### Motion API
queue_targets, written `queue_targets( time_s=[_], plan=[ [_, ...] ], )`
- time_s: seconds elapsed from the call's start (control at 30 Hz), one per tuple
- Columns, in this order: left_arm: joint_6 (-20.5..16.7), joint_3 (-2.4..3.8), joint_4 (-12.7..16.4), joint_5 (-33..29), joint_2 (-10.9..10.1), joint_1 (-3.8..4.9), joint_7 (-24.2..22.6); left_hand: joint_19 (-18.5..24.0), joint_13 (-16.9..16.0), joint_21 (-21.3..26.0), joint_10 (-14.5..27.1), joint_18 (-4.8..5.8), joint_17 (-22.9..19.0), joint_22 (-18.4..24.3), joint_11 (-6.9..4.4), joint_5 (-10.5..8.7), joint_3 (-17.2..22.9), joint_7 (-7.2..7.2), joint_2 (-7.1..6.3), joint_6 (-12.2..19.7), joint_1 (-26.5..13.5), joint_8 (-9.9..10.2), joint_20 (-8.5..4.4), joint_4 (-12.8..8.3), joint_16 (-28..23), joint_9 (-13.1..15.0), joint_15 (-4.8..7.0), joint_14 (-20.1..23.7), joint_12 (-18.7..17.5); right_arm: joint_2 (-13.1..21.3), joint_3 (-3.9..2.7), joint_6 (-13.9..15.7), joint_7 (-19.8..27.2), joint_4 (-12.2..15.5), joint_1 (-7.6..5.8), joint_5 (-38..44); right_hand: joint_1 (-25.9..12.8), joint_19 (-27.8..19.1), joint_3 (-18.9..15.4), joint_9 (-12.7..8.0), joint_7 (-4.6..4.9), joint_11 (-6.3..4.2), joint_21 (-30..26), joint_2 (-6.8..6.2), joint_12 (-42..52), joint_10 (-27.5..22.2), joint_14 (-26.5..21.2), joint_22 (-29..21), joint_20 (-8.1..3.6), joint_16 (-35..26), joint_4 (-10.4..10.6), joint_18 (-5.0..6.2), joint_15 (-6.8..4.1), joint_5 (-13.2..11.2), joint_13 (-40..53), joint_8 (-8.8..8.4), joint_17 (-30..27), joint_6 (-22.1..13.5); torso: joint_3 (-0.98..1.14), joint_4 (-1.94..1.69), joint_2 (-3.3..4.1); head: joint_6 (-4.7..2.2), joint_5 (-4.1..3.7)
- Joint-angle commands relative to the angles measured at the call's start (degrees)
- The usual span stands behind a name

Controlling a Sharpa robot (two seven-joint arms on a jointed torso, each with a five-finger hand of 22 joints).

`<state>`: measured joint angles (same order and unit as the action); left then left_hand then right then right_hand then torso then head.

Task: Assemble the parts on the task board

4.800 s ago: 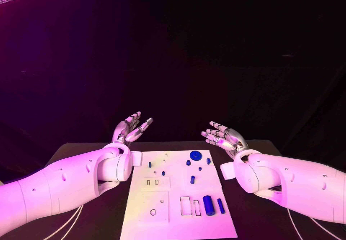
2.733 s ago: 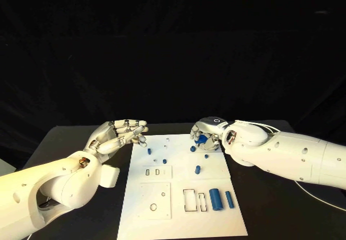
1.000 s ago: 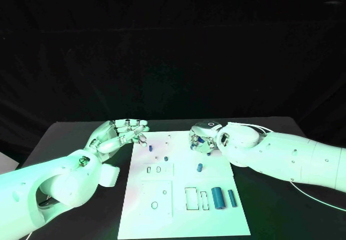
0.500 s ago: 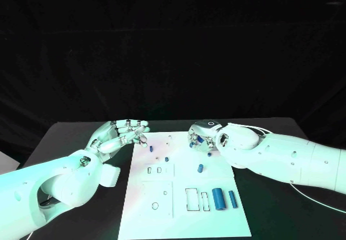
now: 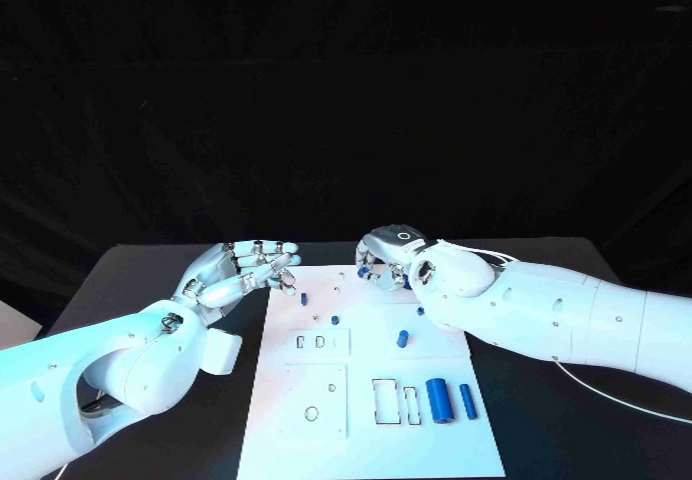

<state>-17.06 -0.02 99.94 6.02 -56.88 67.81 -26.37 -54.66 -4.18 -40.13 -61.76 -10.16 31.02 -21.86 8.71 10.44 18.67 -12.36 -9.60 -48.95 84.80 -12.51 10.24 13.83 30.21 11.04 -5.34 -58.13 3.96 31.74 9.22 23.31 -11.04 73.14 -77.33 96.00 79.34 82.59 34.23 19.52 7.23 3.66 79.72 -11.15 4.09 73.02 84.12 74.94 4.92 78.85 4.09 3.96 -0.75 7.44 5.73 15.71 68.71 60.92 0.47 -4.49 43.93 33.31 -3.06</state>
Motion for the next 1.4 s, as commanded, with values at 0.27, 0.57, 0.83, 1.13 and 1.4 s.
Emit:
queue_targets(
  time_s=[0.27,0.57,0.83,1.13,1.4],
  plan=[
    [1.31,0.05,0.02,-0.12,0.46,0.12,-0.05,0.51,0.05,-0.36,0.37,-0.13,0.09,-0.16,0.17,-0.18,0.41,0.08,0.02,0.50,0.44,-0.26,0.02,-0.09,0.33,0.09,0.17,0.44,-0.25,-3.97,-0.04,4.52,-2.95,-2.27,0.48,4.49,0.05,0.22,0.04,0.20,0.34,-0.02,0.37,0.07,-0.28,0.31,2.11,0.46,0.10,0.31,-0.20,-0.78,-0.15,0.43,0.10,-0.07,0.02,-0.32,0.03,0.08,0.11,-0.01,0.27],
    [1.45,0.05,-0.03,-0.12,0.74,0.14,0.11,0.52,0.05,-0.36,0.37,-0.13,0.09,-0.16,0.17,-0.18,0.41,0.08,0.02,0.50,0.45,-0.25,0.02,-0.09,0.33,0.09,0.17,0.44,-0.25,-6.28,-0.03,4.00,-4.67,-4.35,1.43,5.74,-0.46,0.16,0.10,0.34,0.40,0.06,0.33,-0.22,-0.37,0.20,2.09,0.43,0.18,0.35,-0.06,-0.76,-0.06,0.55,0.09,-0.16,-0.04,-0.53,-0.07,-0.08,0.09,0.13,0.43],
    [1.54,0.05,-0.05,-0.12,0.89,0.17,0.12,0.52,0.05,-0.36,0.37,-0.13,0.09,-0.16,0.17,-0.18,0.41,0.08,0.02,0.50,0.45,-0.25,0.02,-0.09,0.33,0.09,0.17,0.44,-0.25,-7.07,-0.01,2.42,-5.70,-5.68,1.88,6.78,-0.54,0.07,0.15,0.38,0.41,0.08,0.23,-0.35,-0.41,0.12,2.08,0.28,0.20,0.36,-0.09,-0.73,-0.04,0.55,0.08,-0.20,-0.07,-0.63,-0.04,0.01,0.17,0.27,0.58],
    [1.41,0.06,0.05,-0.11,0.75,0.38,0.02,0.65,0.05,-0.57,0.37,-0.13,0.15,-0.30,0.16,-0.17,0.52,0.10,0.04,0.49,0.52,-0.26,0.02,-0.15,0.38,0.11,0.17,0.49,-0.23,-7.64,0.00,1.64,-5.77,-6.73,2.09,7.55,-0.57,0.08,0.17,0.39,0.43,0.09,0.25,-0.41,-0.43,0.08,2.08,0.32,0.21,0.37,-0.10,-0.73,-0.03,0.55,0.07,-0.23,-0.08,-0.68,0.00,0.05,0.30,0.46,1.13],
    [1.32,0.06,0.00,-0.11,0.86,0.46,-0.05,0.77,0.04,-0.74,0.33,-0.14,0.20,-0.42,0.14,-0.17,0.60,0.14,0.05,0.45,0.54,-0.29,0.03,-0.18,0.42,0.14,0.18,0.52,-0.20,-8.25,0.01,1.64,-5.21,-7.51,2.56,7.60,-0.60,0.11,0.18,0.42,0.43,0.09,0.29,-0.49,-0.43,0.06,2.08,0.39,0.22,0.37,-0.13,-0.75,-0.03,0.52,0.07,-0.25,-0.10,-0.71,-0.06,0.04,0.32,0.62,1.40]
  ],
)
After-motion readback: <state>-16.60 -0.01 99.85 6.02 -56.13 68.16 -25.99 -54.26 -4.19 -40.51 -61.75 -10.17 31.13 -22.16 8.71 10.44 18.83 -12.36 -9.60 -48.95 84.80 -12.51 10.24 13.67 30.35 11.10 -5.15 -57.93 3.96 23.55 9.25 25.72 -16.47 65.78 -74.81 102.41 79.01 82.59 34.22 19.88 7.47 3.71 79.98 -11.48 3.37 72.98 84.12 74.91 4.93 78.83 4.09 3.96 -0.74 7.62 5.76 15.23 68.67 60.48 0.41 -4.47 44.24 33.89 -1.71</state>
